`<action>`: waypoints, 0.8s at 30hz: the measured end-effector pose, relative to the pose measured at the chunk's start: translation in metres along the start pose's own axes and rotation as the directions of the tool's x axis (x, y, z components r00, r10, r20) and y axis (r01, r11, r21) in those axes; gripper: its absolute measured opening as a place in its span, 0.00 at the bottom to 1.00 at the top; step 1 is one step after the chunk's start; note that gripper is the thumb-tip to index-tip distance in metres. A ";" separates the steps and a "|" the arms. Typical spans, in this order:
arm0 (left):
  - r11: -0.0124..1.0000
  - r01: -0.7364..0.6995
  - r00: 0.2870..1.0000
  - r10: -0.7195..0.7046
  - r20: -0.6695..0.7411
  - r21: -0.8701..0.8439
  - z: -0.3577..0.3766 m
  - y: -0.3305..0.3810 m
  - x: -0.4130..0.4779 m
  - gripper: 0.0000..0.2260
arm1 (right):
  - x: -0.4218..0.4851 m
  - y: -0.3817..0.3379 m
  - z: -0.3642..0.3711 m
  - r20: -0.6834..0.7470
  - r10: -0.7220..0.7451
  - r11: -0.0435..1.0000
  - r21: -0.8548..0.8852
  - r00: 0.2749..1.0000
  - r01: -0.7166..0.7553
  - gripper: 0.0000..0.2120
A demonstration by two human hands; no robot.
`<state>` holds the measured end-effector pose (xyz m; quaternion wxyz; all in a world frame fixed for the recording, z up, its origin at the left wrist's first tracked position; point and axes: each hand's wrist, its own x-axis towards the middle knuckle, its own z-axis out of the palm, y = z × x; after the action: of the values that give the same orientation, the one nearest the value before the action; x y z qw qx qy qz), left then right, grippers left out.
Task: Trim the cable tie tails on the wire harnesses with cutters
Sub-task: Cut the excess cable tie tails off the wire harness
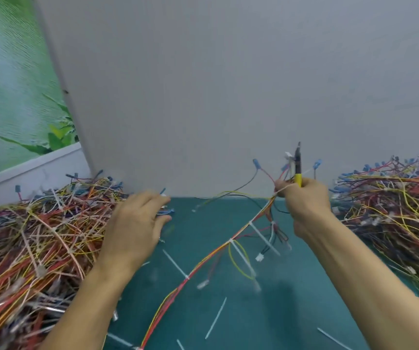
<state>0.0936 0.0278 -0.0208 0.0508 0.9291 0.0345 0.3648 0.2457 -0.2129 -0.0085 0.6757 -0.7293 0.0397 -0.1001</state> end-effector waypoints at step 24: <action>0.973 -0.231 0.870 0.194 0.453 0.027 0.016 -0.071 -0.088 0.30 | 0.028 0.038 -0.104 -0.336 -0.004 0.901 -0.411 0.942 -0.143 0.18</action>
<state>0.0384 0.0881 -0.1006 -0.0205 0.9873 -0.0659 0.1430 0.2556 -0.3232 -0.0370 0.4856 -0.8310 0.1990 -0.1845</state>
